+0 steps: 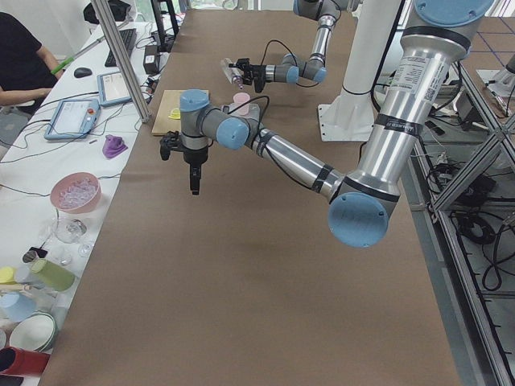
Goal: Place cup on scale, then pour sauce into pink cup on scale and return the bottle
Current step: 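Tilt the bottle spout over the pink cup with the right gripper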
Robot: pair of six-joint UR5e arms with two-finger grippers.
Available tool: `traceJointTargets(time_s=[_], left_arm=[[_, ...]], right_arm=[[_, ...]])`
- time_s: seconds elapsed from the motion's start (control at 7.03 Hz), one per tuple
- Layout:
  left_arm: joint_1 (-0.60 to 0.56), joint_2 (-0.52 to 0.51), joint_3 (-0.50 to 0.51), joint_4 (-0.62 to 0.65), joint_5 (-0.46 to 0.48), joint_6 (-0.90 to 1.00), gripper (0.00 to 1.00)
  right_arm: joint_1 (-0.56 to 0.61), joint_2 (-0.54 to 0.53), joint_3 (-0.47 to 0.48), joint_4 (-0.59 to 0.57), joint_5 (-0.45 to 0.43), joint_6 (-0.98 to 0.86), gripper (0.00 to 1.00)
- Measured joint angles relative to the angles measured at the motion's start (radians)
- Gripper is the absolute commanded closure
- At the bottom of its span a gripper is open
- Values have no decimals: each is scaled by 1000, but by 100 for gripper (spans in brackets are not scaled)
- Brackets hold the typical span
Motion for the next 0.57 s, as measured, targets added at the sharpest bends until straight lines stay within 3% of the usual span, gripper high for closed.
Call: traceJointTargets(time_s=[0.57], left_arm=[[0,2,13,-7,1,1,1]], right_arm=[[0,19,-5,0,-31,-112,94]])
